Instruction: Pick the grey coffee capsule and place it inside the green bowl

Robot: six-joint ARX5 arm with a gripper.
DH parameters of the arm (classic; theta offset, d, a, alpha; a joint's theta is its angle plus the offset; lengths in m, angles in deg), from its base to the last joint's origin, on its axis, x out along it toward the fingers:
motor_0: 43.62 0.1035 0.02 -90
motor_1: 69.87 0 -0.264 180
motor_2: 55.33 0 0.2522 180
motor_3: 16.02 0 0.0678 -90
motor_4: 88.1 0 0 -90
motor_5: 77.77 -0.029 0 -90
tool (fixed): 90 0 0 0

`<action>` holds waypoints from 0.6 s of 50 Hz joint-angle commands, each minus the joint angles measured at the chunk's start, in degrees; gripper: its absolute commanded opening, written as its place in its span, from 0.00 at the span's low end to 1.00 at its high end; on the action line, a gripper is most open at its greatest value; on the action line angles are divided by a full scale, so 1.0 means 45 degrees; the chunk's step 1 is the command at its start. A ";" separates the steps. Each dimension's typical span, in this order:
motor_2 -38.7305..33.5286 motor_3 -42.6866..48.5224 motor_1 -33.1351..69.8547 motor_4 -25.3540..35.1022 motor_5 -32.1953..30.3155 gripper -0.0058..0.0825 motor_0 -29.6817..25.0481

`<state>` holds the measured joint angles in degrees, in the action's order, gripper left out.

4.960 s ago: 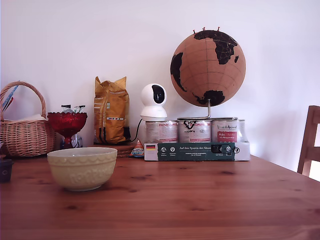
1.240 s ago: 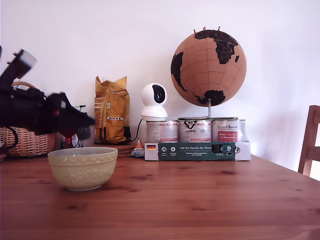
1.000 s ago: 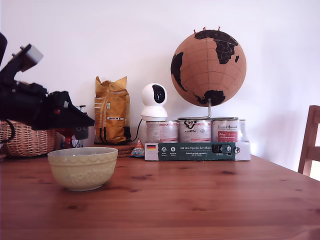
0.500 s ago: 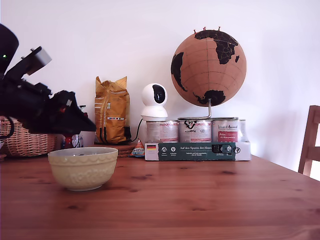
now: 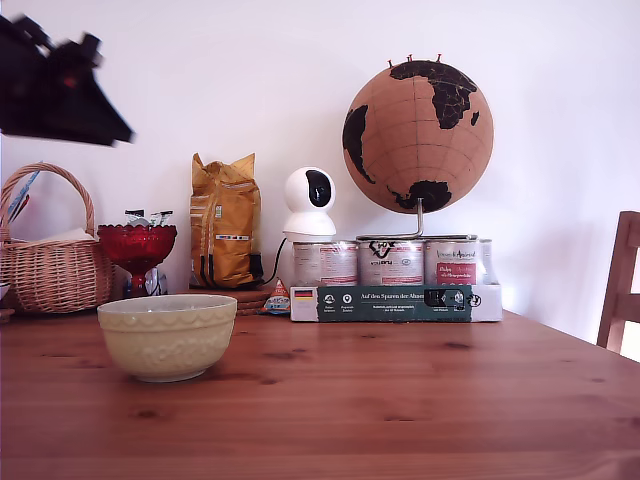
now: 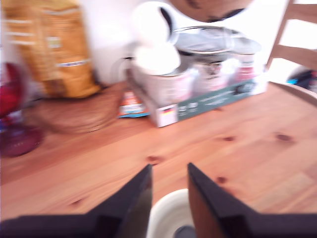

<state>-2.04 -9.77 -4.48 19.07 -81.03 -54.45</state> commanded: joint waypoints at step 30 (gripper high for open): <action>-0.0826 0.4435 -0.6062 -0.1899 -0.0029 0.05 0.2356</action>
<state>-3.92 10.26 -30.93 10.51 -81.36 -44.68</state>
